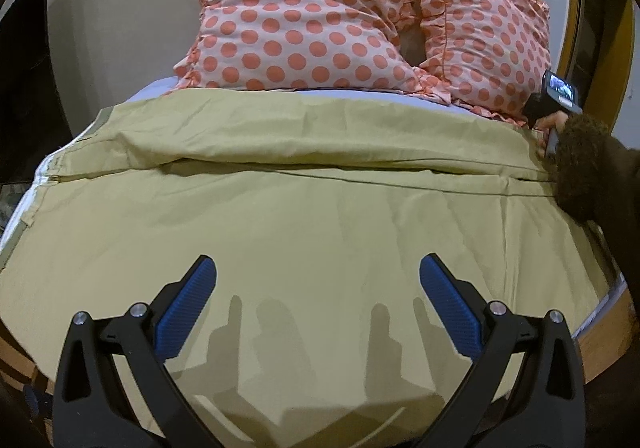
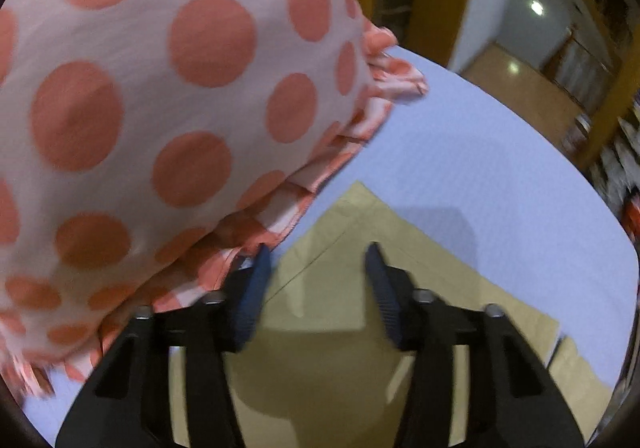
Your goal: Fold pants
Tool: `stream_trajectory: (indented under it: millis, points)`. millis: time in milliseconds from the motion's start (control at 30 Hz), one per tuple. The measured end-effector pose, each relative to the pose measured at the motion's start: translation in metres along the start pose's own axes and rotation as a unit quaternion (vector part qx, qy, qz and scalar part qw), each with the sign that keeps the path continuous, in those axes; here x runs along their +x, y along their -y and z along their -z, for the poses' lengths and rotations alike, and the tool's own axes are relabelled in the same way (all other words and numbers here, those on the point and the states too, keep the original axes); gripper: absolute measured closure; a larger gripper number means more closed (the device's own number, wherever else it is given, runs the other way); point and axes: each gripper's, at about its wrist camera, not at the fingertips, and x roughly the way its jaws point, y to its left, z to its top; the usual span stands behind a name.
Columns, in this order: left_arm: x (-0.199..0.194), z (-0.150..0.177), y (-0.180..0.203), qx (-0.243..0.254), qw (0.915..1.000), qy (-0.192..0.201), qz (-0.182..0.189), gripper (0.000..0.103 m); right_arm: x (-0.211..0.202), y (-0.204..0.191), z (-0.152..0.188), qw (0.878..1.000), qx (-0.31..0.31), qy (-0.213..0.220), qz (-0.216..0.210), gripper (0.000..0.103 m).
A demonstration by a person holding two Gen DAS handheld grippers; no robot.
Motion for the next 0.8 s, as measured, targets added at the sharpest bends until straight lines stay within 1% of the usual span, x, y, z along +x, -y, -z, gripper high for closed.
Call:
stream_trajectory:
  millis: [33,67,167,233,267,300,333,367,433,467,500,533,567,600,667,700,733,767,800]
  points:
    - [0.002,-0.001,-0.001,-0.005,1.0000,-0.002,0.006,0.002,-0.004,0.000,0.005,1.000,-0.005,0.004,-0.007,0.084]
    - [0.002,-0.002,-0.002,-0.011,0.9999,-0.003,0.013,0.002,-0.003,0.001,0.004,1.000,-0.004,0.006,-0.015,0.089]
    - [0.000,-0.002,-0.010,-0.035,0.9988,0.000,0.034,0.002,-0.004,0.018,0.009,0.998,0.012,0.015,-0.060,0.097]
    - [-0.005,-0.002,-0.019,-0.056,0.9976,0.006,0.041,0.002,-0.002,0.043,0.010,0.991,0.054,0.008,-0.122,0.099]
    - [-0.009,-0.001,-0.024,-0.068,0.9968,0.012,0.041,0.002,-0.007,0.054,0.009,0.985,0.075,0.013,-0.156,0.099]
    - [-0.013,0.000,-0.029,-0.077,0.9961,0.019,0.040,0.002,-0.021,0.067,0.014,0.976,0.090,0.026,-0.196,0.099]
    - [-0.017,0.000,-0.033,-0.083,0.9955,0.025,0.039,0.002,-0.035,0.082,0.020,0.968,0.096,0.040,-0.227,0.099]
    - [-0.021,0.001,-0.037,-0.089,0.9949,0.031,0.036,0.002,-0.047,0.094,0.026,0.962,0.100,0.051,-0.250,0.099]
    - [-0.028,0.001,-0.047,-0.098,0.9939,0.042,0.026,0.002,-0.083,0.136,0.053,0.941,0.117,0.067,-0.311,0.099]
    - [-0.031,0.000,-0.052,-0.101,0.9935,0.048,0.022,0.002,-0.102,0.166,0.076,0.928,0.132,0.070,-0.341,0.099]
    - [-0.035,-0.002,-0.057,-0.104,0.9929,0.055,0.020,0.002,-0.113,0.182,0.091,0.922,0.141,0.070,-0.353,0.099]
    - [-0.039,-0.004,-0.062,-0.106,0.9922,0.063,0.018,0.002,-0.125,0.206,0.114,0.918,0.153,0.066,-0.359,0.099]
    - [-0.043,-0.006,-0.065,-0.108,0.9914,0.072,0.018,0.002,-0.126,0.221,0.126,0.916,0.161,0.059,-0.362,0.099]
    - [-0.048,-0.011,-0.070,-0.108,0.9897,0.091,0.023,0.002,-0.129,0.238,0.148,0.916,0.170,0.044,-0.362,0.099]
    - [-0.054,-0.018,-0.075,-0.106,0.9869,0.113,0.044,0.002,-0.124,0.248,0.166,0.916,0.175,0.008,-0.361,0.097]
    - [-0.056,-0.026,-0.078,-0.102,0.9847,0.123,0.070,0.002,-0.118,0.249,0.169,0.914,0.176,-0.015,-0.365,0.095]
    - [-0.056,-0.031,-0.080,-0.099,0.9833,0.125,0.087,0.002,-0.111,0.248,0.166,0.913,0.177,-0.027,-0.366,0.089]
    - [-0.056,-0.036,-0.082,-0.097,0.9815,0.125,0.107,0.002,-0.109,0.248,0.167,0.913,0.180,-0.034,-0.364,0.076]
    - [-0.055,-0.041,-0.084,-0.099,0.9799,0.123,0.122,0.002,-0.110,0.248,0.168,0.913,0.182,-0.038,-0.364,0.067]
